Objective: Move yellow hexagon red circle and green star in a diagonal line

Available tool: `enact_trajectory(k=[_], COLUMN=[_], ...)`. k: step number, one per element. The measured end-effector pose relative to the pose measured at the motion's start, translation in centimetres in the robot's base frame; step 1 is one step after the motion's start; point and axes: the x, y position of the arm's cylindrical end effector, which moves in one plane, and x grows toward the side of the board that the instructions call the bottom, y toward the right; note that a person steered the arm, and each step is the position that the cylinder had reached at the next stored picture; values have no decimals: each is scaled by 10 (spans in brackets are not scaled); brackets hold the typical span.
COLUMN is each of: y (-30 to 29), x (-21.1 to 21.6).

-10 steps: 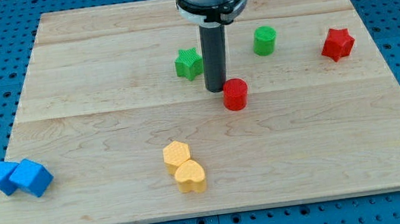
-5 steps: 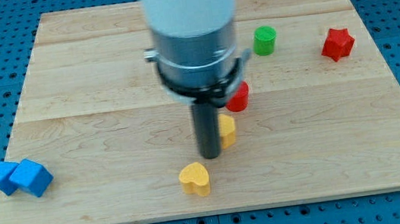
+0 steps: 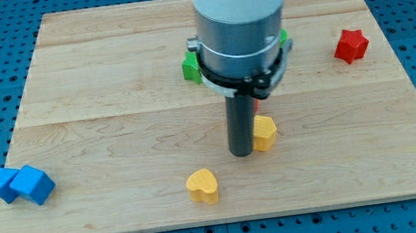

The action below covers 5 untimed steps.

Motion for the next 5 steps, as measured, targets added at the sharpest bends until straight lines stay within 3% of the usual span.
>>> enact_trajectory(k=[3,5], y=[-20,-37], x=[-13,-110])
